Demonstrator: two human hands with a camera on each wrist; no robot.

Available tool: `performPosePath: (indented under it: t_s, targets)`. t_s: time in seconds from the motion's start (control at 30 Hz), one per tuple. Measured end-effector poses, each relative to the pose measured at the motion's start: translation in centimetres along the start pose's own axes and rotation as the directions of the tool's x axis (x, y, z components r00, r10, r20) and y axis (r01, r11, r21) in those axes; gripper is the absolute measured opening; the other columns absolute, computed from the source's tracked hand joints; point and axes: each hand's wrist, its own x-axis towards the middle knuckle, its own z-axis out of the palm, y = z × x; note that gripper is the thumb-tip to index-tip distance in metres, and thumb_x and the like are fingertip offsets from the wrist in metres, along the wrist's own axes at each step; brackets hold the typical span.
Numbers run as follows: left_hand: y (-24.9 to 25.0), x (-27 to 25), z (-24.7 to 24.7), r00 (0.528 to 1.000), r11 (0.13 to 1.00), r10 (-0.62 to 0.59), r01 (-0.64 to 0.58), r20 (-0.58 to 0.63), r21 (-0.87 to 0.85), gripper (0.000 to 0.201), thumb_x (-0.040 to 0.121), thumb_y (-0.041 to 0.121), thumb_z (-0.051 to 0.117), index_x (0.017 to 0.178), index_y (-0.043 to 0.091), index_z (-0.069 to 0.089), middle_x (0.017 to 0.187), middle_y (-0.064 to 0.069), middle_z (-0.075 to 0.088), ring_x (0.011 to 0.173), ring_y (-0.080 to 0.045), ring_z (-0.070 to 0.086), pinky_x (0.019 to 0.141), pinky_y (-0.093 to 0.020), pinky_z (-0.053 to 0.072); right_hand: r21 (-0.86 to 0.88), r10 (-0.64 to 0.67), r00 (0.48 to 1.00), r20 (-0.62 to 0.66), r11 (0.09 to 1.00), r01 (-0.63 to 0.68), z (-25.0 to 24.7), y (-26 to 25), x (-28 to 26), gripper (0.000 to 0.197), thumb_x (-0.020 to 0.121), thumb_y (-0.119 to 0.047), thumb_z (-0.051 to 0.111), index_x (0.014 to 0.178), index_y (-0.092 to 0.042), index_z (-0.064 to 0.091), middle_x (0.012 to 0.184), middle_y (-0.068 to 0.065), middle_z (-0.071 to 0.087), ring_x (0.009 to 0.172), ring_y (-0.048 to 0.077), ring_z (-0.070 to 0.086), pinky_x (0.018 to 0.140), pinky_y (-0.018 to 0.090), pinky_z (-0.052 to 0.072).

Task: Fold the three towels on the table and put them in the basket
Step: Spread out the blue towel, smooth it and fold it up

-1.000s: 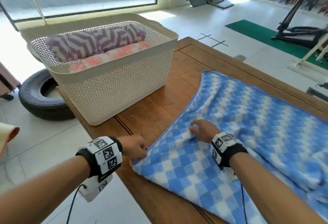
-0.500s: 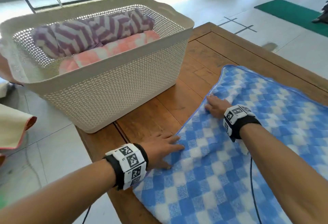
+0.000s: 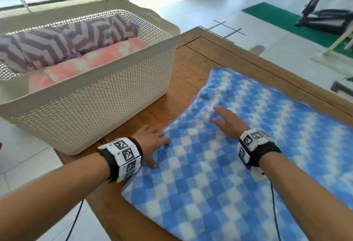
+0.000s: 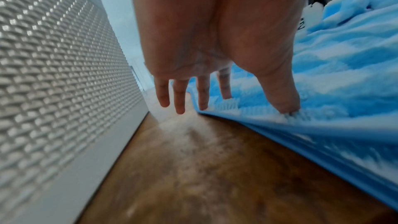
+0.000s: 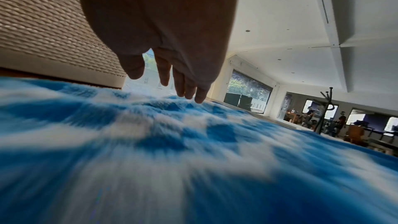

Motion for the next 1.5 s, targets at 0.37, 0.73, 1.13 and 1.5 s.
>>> performPosePath:
  t_s: [0.37, 0.73, 1.13, 1.5]
  targets:
    - [13.0, -0.9, -0.2, 0.889, 0.910, 0.415, -0.409, -0.193, 0.075, 0.065, 0.089, 0.045, 0.054, 0.145, 0.020, 0.030, 0.152, -0.019, 0.024, 0.140, -0.033, 0.022, 0.112, -0.040, 0.022, -0.003, 0.337, 0.928, -0.161, 0.940, -0.342, 6.3, 1.0, -23.2, 0.069, 0.091, -0.048, 0.043, 0.146, -0.010, 0.031, 0.155, 0.008, 0.025, 0.145, 0.020, 0.023, 0.115, 0.023, 0.012]
    - [20.7, -4.6, 2.6, 0.904, 0.888, 0.427, -0.421, 0.004, 0.185, 0.055, 0.084, 0.045, 0.059, 0.132, 0.023, 0.045, 0.138, -0.013, 0.040, 0.129, -0.033, 0.036, 0.105, -0.046, 0.032, 0.188, 0.617, 0.771, -0.155, 0.785, -0.590, 13.0, -1.4, -37.6, 0.051, 0.099, -0.037, 0.045, 0.145, -0.018, 0.036, 0.155, 0.003, 0.026, 0.145, 0.019, 0.021, 0.118, 0.030, 0.014]
    - [34.9, -6.1, 4.4, 0.828, 0.855, 0.517, -0.488, -0.216, 0.173, 0.055, 0.090, 0.034, 0.053, 0.139, 0.016, 0.036, 0.136, -0.013, 0.040, 0.124, -0.032, 0.037, 0.100, -0.042, 0.033, 0.254, 0.718, 0.356, -0.597, 0.591, -0.765, 11.5, 6.4, -46.0, 0.062, 0.070, -0.006, 0.069, 0.128, -0.008, 0.048, 0.122, 0.016, 0.044, 0.112, 0.036, 0.042, 0.091, 0.041, 0.039]
    - [35.3, -6.6, 1.8, 0.902, 0.985, 0.170, -0.141, -0.397, 0.102, 0.029, 0.093, 0.009, 0.042, 0.121, 0.014, 0.044, 0.115, -0.009, 0.059, 0.109, -0.030, 0.057, 0.082, -0.039, 0.046, 0.683, 0.812, 0.224, -0.539, 0.577, -0.448, 5.0, 13.1, -50.8, 0.016, 0.088, -0.003, 0.049, 0.087, -0.002, 0.065, 0.090, 0.018, 0.066, 0.084, 0.030, 0.060, 0.068, 0.028, 0.036]
